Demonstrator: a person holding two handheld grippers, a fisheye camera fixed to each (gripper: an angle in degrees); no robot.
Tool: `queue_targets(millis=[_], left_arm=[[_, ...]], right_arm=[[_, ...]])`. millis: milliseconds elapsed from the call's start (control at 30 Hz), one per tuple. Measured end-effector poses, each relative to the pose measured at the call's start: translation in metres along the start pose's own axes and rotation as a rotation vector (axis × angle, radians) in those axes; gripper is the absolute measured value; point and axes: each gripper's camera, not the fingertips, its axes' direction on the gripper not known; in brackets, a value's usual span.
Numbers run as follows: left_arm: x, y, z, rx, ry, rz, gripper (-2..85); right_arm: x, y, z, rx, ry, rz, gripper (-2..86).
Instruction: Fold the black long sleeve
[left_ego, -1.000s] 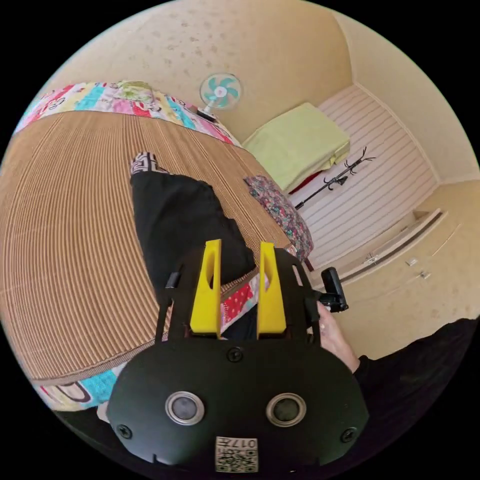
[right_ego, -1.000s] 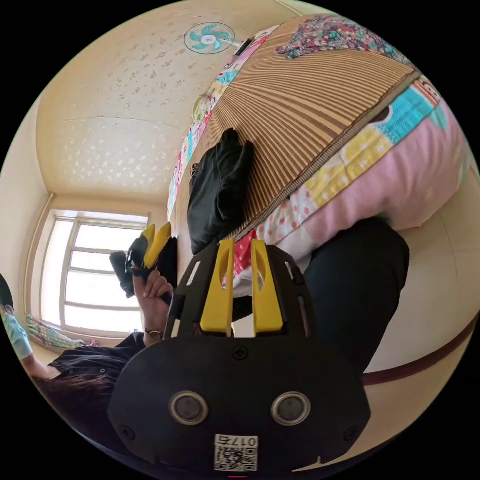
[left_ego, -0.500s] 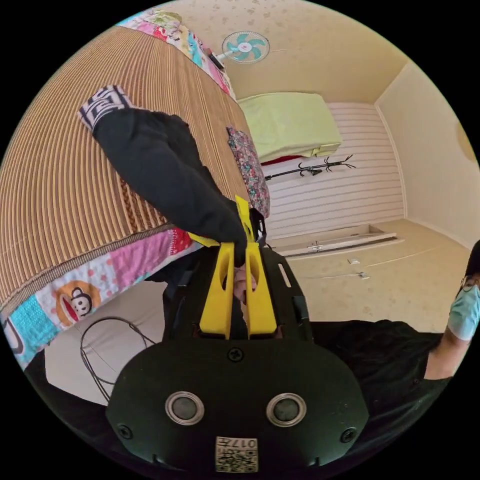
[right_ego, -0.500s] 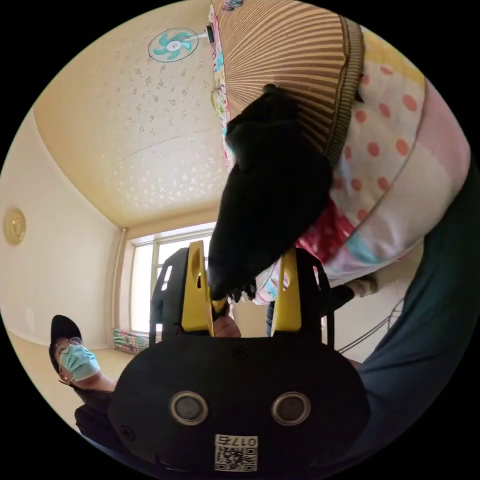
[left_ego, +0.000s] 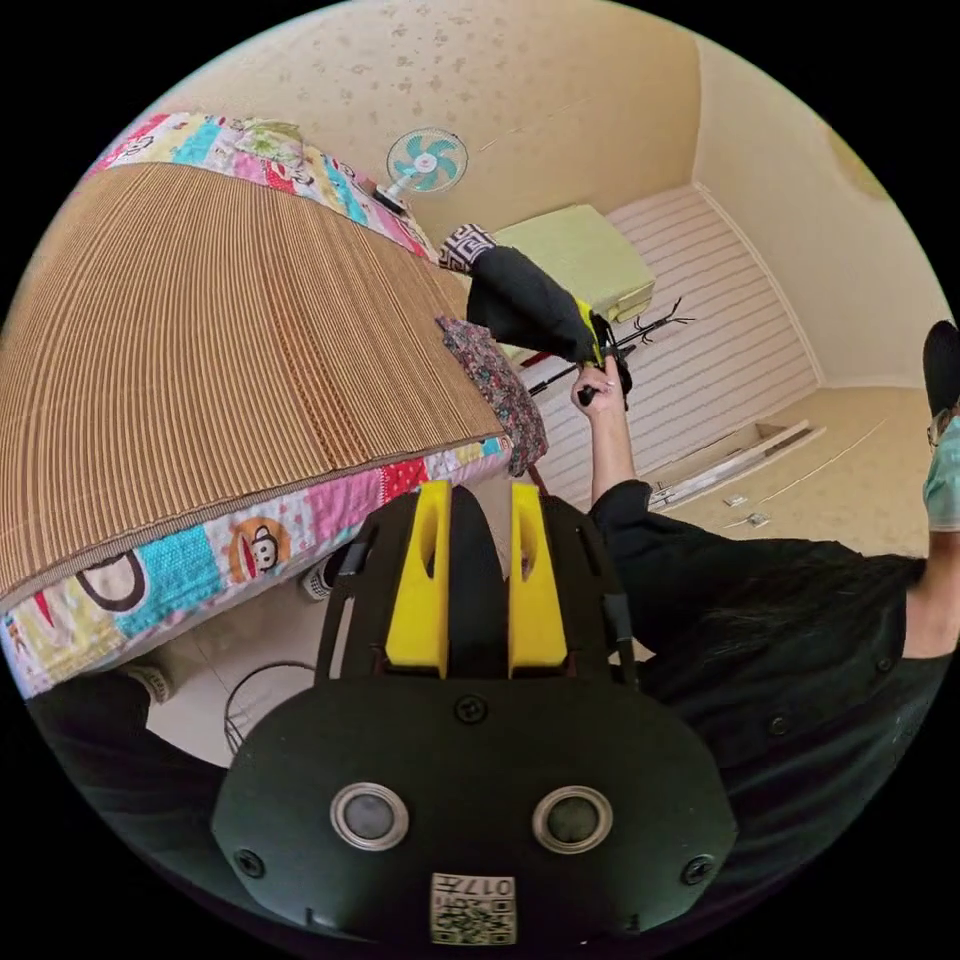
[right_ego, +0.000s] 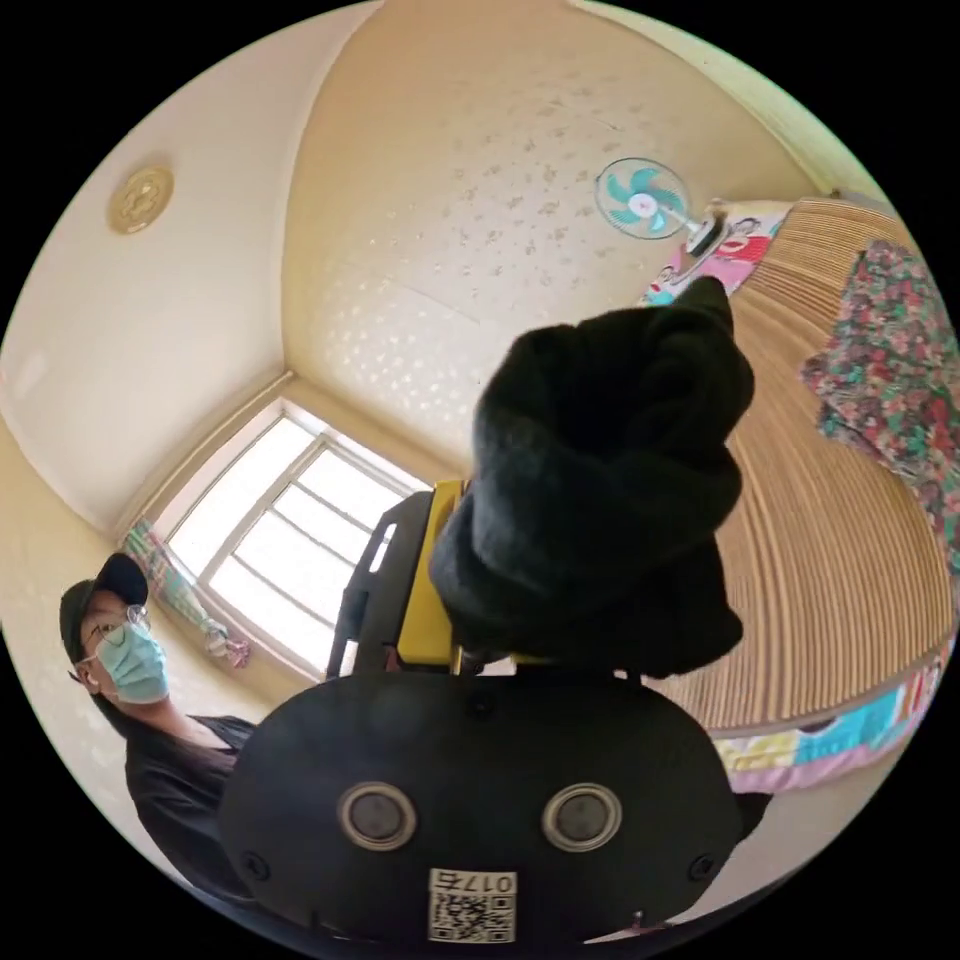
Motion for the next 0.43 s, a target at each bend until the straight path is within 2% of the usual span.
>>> queue_targets(millis=[67,133,233,333,433], left_arm=[[-0.022,0.004,-0.023,0.045,-0.045,-0.059,9.9],[-0.045,0.007,-0.054,0.103,-0.109,-0.116,10.0],[-0.079,0.009,-0.129,0.227,-0.285,-0.201,10.3],[-0.099,0.002,-0.233,0.417,-0.486,-0.260,11.2],[-0.094,-0.023,-0.346,0.635,-0.744,-0.264,12.5]], right_arm=[[0.042,0.010,-0.047,0.075,0.202,0.138,4.5],[0.086,0.056,-0.112,0.164,0.514,0.382,4.2],[0.096,0.127,-0.160,0.205,0.746,0.499,2.1],[0.089,0.182,-0.172,0.214,0.860,0.549,1.5],[0.084,0.204,-0.158,0.189,0.833,0.546,1.1]])
